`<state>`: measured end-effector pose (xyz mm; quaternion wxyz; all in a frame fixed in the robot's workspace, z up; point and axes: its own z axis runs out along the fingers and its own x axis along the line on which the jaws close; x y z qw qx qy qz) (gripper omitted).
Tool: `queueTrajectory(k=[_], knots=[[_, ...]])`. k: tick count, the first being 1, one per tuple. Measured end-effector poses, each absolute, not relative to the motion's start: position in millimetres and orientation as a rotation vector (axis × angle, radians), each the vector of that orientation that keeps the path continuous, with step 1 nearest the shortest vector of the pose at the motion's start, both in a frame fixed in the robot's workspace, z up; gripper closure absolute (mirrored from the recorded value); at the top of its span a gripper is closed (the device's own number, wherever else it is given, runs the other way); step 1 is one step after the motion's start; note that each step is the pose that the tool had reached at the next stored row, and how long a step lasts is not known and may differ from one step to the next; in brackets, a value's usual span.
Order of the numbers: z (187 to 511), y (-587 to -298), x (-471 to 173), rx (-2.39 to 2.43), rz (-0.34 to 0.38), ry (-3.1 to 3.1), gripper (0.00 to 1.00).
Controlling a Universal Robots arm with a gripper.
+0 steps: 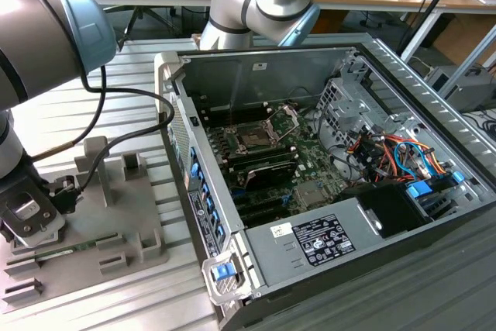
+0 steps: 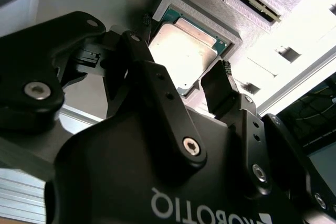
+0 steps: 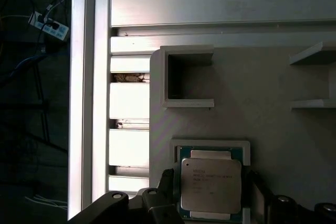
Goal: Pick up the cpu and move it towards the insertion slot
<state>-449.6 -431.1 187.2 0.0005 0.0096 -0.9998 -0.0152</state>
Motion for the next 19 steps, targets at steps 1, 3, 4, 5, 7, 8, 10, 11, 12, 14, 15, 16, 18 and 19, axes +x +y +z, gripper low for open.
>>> queueTrajectory(k=[1, 3, 4, 5, 7, 8, 10, 11, 12, 14, 15, 16, 18, 19], knots=[[187.2, -431.1, -449.6, 0.03, -0.048, -3.14, 0.34], [187.2, -431.1, -449.6, 0.03, -0.048, -3.14, 0.34], [187.2, -431.1, -449.6, 0.03, -0.048, -3.14, 0.34], [187.1, -431.1, -449.6, 0.03, -0.048, -3.14, 0.35], [187.1, -431.1, -449.6, 0.03, -0.048, -3.14, 0.42], [187.1, -431.2, -449.6, 0.03, -0.048, -3.14, 0.45], [187.1, -431.2, -449.6, 0.03, -0.048, -3.14, 0.45], [187.0, -431.1, -449.6, 0.03, -0.048, -3.14, 0.45], [187.0, -431.1, -449.6, 0.03, -0.048, -3.14, 0.45], [187.0, -431.1, -449.6, 0.03, -0.048, -3.14, 0.45], [187.0, -431.1, -449.6, 0.03, -0.048, -3.14, 0.45], [187.0, -431.1, -449.6, 0.03, -0.048, -3.14, 0.45], [186.9, -431.1, -449.6, 0.03, -0.048, -3.14, 0.45], [186.9, -431.2, -449.6, 0.03, -0.048, -3.14, 0.45]])
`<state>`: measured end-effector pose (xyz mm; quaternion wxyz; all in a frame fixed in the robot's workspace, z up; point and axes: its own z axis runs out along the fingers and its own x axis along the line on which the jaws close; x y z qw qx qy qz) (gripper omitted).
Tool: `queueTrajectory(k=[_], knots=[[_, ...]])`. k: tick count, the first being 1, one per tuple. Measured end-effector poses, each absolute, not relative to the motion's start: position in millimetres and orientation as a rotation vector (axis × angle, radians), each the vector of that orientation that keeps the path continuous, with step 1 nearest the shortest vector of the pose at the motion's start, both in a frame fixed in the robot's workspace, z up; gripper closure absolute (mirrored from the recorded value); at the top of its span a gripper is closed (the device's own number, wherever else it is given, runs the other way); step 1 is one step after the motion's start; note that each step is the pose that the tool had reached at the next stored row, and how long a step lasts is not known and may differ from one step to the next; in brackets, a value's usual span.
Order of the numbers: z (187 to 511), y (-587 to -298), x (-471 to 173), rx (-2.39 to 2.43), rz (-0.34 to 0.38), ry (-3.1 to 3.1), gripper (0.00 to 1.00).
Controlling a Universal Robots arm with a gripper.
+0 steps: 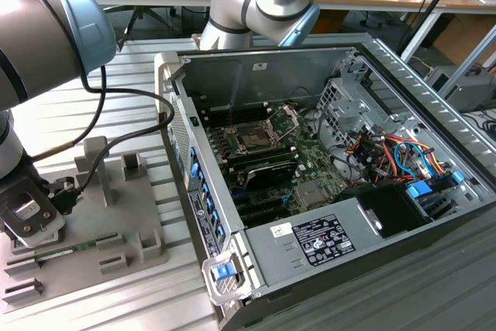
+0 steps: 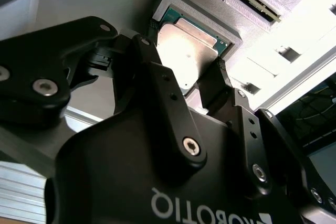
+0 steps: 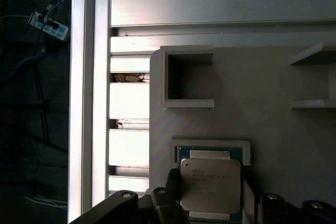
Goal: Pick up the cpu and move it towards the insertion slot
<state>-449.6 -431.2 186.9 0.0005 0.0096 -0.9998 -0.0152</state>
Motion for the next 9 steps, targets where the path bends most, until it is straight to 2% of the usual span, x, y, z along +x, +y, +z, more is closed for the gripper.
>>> queueTrajectory(k=[9], knots=[[188.1, -431.1, -449.6, 0.03, -0.048, -3.14, 0.45]])
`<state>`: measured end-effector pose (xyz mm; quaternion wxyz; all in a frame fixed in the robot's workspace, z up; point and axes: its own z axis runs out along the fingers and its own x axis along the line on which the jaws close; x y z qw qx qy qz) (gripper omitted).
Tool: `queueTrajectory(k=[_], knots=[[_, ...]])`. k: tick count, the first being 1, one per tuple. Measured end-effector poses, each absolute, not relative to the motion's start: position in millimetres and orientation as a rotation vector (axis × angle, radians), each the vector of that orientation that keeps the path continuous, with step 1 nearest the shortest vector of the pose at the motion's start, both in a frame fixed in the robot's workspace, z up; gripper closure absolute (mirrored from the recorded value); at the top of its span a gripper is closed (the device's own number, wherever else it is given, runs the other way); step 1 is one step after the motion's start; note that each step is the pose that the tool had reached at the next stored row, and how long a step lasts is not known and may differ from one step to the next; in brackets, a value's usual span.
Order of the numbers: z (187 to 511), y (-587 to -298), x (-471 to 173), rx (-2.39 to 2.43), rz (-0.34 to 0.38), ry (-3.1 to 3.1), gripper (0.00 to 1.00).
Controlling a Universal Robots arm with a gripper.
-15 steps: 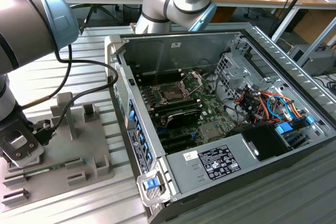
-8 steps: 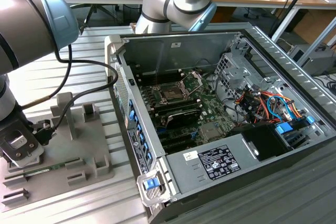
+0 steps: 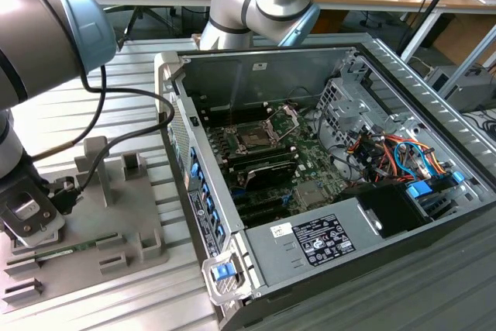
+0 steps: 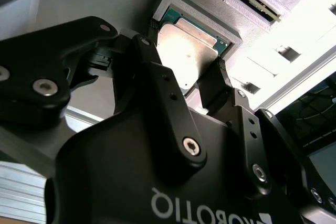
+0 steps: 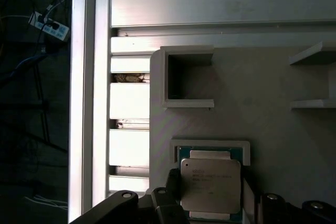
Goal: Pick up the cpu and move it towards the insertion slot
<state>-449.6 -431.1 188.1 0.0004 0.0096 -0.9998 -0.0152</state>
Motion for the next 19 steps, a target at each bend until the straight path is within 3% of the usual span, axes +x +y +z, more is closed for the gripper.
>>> queueTrajectory(k=[19], knots=[[192.8, -431.1, -449.6, 0.03, -0.048, -3.14, 0.45]])
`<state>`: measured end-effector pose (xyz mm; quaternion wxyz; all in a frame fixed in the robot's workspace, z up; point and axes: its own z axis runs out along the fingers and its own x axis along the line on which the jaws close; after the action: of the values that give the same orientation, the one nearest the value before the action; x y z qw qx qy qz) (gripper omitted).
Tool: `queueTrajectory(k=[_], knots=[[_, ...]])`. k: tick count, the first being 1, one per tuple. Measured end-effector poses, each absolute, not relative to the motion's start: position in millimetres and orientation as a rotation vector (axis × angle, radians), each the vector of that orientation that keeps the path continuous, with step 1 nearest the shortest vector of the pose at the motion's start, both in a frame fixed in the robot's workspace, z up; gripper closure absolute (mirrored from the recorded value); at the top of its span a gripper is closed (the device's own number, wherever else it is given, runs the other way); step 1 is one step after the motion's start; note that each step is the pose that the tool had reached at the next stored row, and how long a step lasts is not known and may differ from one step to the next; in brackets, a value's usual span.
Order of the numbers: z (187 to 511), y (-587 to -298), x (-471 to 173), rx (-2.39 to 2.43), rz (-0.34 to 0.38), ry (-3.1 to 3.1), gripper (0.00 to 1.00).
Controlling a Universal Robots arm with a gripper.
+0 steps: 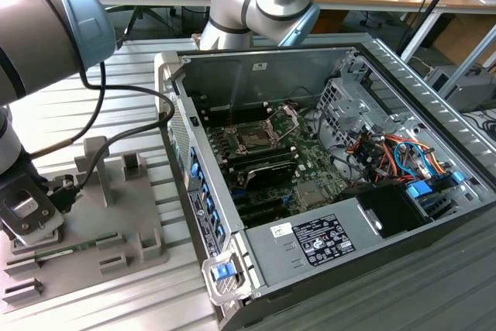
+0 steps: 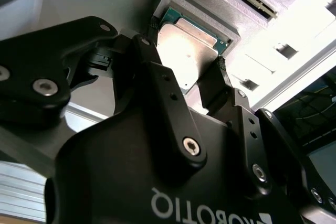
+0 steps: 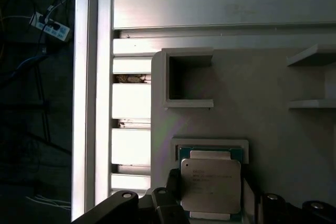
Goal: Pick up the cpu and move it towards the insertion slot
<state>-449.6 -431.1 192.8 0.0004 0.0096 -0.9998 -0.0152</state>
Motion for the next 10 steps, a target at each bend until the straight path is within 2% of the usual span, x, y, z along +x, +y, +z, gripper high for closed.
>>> queueTrajectory(k=[10], knots=[[196.3, -431.1, -449.6, 0.03, -0.048, -3.14, 0.45]])
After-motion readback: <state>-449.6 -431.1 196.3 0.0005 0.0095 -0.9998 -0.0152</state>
